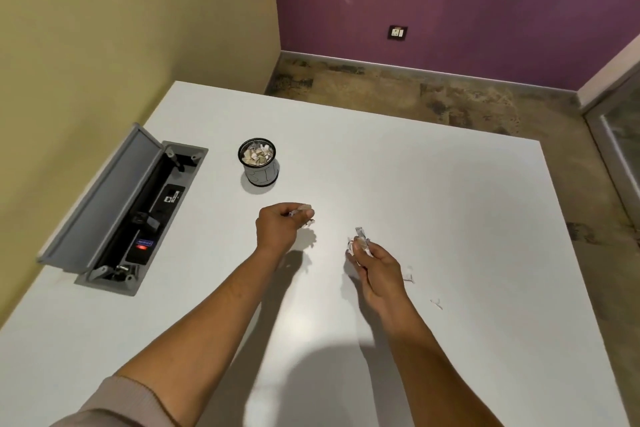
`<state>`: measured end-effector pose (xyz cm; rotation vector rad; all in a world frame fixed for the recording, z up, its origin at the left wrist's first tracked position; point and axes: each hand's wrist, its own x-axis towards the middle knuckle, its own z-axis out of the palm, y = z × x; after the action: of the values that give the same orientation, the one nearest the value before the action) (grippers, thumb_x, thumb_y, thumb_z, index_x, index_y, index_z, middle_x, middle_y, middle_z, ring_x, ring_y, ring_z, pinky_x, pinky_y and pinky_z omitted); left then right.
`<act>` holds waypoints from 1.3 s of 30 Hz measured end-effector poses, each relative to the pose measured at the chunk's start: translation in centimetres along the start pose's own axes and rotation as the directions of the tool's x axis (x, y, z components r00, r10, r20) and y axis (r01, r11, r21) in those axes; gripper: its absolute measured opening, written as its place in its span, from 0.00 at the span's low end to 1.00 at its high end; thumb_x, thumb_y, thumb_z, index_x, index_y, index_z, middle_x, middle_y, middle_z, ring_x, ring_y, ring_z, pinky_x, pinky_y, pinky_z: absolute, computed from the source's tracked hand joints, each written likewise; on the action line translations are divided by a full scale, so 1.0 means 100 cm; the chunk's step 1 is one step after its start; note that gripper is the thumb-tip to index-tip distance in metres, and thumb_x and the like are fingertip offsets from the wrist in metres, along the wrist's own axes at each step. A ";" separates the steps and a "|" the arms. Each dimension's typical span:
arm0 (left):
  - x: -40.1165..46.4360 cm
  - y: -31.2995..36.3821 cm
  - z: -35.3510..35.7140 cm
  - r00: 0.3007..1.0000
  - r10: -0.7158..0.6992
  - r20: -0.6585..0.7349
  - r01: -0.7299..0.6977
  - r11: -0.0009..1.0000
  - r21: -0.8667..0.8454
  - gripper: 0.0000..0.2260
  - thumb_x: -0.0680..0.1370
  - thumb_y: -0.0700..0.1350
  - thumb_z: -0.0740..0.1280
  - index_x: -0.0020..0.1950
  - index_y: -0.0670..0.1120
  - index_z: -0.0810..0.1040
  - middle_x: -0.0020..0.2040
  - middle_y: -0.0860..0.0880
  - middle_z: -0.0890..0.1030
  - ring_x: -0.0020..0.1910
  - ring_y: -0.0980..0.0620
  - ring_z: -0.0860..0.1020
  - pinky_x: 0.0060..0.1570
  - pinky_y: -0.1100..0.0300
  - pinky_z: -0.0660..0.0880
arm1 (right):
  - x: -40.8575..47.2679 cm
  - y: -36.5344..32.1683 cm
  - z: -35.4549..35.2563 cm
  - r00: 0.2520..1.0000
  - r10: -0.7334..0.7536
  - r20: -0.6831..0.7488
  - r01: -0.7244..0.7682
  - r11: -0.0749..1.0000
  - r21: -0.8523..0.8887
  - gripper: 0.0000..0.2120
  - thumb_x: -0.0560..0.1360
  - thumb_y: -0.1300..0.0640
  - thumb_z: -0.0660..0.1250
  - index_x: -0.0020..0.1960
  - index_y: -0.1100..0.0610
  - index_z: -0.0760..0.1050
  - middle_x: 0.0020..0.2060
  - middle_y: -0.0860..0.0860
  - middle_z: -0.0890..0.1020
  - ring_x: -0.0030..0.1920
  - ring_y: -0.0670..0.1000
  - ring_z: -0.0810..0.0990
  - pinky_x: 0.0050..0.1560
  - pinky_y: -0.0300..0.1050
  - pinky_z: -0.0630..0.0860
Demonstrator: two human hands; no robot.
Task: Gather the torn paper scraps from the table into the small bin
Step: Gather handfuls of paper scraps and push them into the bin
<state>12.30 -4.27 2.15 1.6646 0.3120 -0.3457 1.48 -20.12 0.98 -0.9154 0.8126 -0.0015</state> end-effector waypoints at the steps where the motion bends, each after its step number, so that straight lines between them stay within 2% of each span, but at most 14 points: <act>1: 0.008 0.005 -0.009 1.000 0.009 -0.018 -0.009 1.000 -0.003 0.05 0.68 0.40 0.79 0.41 0.47 0.86 0.39 0.48 0.86 0.38 0.52 0.84 0.52 0.54 0.81 | 0.001 0.001 0.011 1.000 0.003 0.013 -0.003 1.000 0.015 0.05 0.74 0.64 0.71 0.48 0.57 0.82 0.43 0.48 0.86 0.41 0.44 0.84 0.57 0.44 0.75; 4: 0.035 0.021 -0.033 0.996 0.033 -0.080 -0.032 0.999 0.007 0.06 0.68 0.39 0.79 0.39 0.48 0.85 0.39 0.49 0.86 0.39 0.50 0.84 0.53 0.51 0.81 | 0.007 0.001 0.039 0.999 0.011 0.044 -0.013 0.999 0.046 0.05 0.74 0.66 0.70 0.48 0.59 0.82 0.47 0.50 0.85 0.41 0.44 0.84 0.62 0.47 0.74; 7: 0.065 0.037 -0.048 0.986 0.063 -0.154 -0.056 0.997 0.047 0.07 0.68 0.41 0.79 0.36 0.51 0.84 0.36 0.52 0.84 0.37 0.52 0.82 0.46 0.59 0.81 | 0.018 0.002 0.062 0.998 0.002 0.070 -0.007 0.997 0.078 0.05 0.75 0.67 0.69 0.48 0.60 0.81 0.55 0.54 0.82 0.43 0.45 0.84 0.64 0.47 0.74; 10: 0.098 0.053 -0.058 0.972 0.107 -0.211 -0.078 0.987 0.139 0.07 0.68 0.44 0.79 0.37 0.52 0.83 0.36 0.55 0.82 0.37 0.57 0.79 0.33 0.73 0.73 | 0.032 0.001 0.082 0.996 0.002 0.084 -0.012 0.992 0.128 0.05 0.75 0.69 0.67 0.48 0.62 0.80 0.56 0.55 0.81 0.45 0.46 0.84 0.54 0.41 0.80; 11: 0.109 0.057 -0.061 0.969 0.119 -0.215 -0.082 0.982 0.172 0.06 0.68 0.45 0.79 0.39 0.51 0.84 0.37 0.54 0.82 0.38 0.57 0.79 0.33 0.74 0.72 | 0.037 0.000 0.086 0.996 0.005 0.084 -0.017 0.990 0.140 0.06 0.75 0.70 0.67 0.48 0.63 0.80 0.54 0.55 0.82 0.45 0.47 0.84 0.51 0.39 0.81; 15: 0.148 0.068 -0.066 0.968 0.186 -0.167 -0.116 0.926 0.358 0.03 0.71 0.43 0.77 0.43 0.46 0.85 0.40 0.50 0.81 0.40 0.57 0.77 0.37 0.68 0.69 | 0.056 0.001 0.102 0.997 0.013 0.077 -0.023 0.991 0.130 0.05 0.75 0.69 0.67 0.50 0.64 0.80 0.52 0.55 0.83 0.45 0.46 0.85 0.48 0.37 0.81; 19: 0.178 0.071 -0.061 0.976 0.212 -0.051 -0.146 0.811 0.567 0.02 0.72 0.39 0.73 0.40 0.43 0.84 0.40 0.44 0.83 0.47 0.47 0.79 0.40 0.62 0.70 | 0.076 0.005 0.115 0.997 0.022 0.076 -0.029 0.995 0.096 0.06 0.75 0.68 0.68 0.51 0.64 0.81 0.56 0.54 0.82 0.49 0.47 0.84 0.46 0.35 0.80; 21: 0.189 0.068 -0.056 0.979 0.204 0.014 -0.161 0.727 0.667 0.05 0.72 0.36 0.68 0.38 0.41 0.83 0.40 0.42 0.82 0.46 0.42 0.80 0.39 0.57 0.74 | 0.084 0.008 0.118 0.996 0.037 0.079 -0.043 0.996 0.074 0.06 0.75 0.67 0.69 0.51 0.63 0.81 0.56 0.53 0.84 0.50 0.48 0.84 0.45 0.34 0.79; 23: 0.196 0.065 -0.052 0.979 0.192 0.074 -0.183 0.648 0.739 0.07 0.73 0.35 0.66 0.42 0.42 0.84 0.44 0.41 0.82 0.45 0.40 0.80 0.44 0.51 0.80 | 0.089 0.009 0.119 0.996 0.036 0.083 -0.040 0.998 0.047 0.06 0.74 0.67 0.70 0.50 0.63 0.82 0.54 0.53 0.85 0.48 0.48 0.85 0.45 0.35 0.79; 26: 0.204 0.060 -0.048 0.968 0.204 0.142 -0.232 0.535 0.812 0.08 0.76 0.39 0.68 0.52 0.44 0.84 0.52 0.39 0.81 0.49 0.37 0.79 0.49 0.50 0.79 | 0.094 0.011 0.119 0.995 0.028 0.100 -0.031 0.999 0.028 0.06 0.73 0.67 0.70 0.50 0.63 0.82 0.50 0.52 0.85 0.46 0.47 0.84 0.48 0.36 0.80; 28: 0.206 0.056 -0.048 0.958 0.224 0.179 -0.267 0.466 0.843 0.10 0.76 0.38 0.65 0.54 0.44 0.83 0.52 0.39 0.81 0.50 0.37 0.79 0.49 0.49 0.78 | 0.096 0.010 0.117 0.994 0.023 0.109 -0.025 1.000 0.018 0.06 0.73 0.67 0.70 0.50 0.62 0.82 0.48 0.50 0.86 0.45 0.47 0.84 0.49 0.36 0.80; 32: 0.207 0.058 -0.050 0.960 0.204 0.194 -0.270 0.471 0.840 0.11 0.75 0.38 0.66 0.54 0.46 0.84 0.53 0.41 0.81 0.52 0.38 0.79 0.48 0.53 0.77 | 0.097 0.009 0.113 0.995 0.032 0.096 -0.033 0.999 0.002 0.07 0.73 0.66 0.71 0.50 0.61 0.82 0.48 0.50 0.86 0.46 0.47 0.84 0.48 0.35 0.80; 35: 0.206 0.067 -0.051 0.959 0.175 0.223 -0.279 0.454 0.846 0.13 0.74 0.37 0.67 0.54 0.51 0.84 0.55 0.44 0.81 0.51 0.40 0.79 0.43 0.56 0.73 | 0.096 0.011 0.111 0.994 0.032 0.108 -0.033 0.999 0.011 0.08 0.72 0.65 0.71 0.50 0.61 0.83 0.50 0.49 0.86 0.47 0.48 0.85 0.47 0.35 0.80; 39: 0.209 0.079 -0.059 0.961 0.120 0.248 -0.276 0.460 0.844 0.16 0.71 0.42 0.74 0.57 0.54 0.83 0.60 0.45 0.79 0.57 0.41 0.78 0.49 0.56 0.74 | 0.095 0.015 0.109 0.989 0.016 0.149 -0.020 1.000 0.022 0.08 0.68 0.62 0.73 0.46 0.60 0.85 0.52 0.48 0.85 0.48 0.47 0.84 0.48 0.36 0.79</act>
<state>34.80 0.73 1.59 2.6601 -0.2648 -0.4998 14.55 -14.62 -2.24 -0.8752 0.6805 0.0726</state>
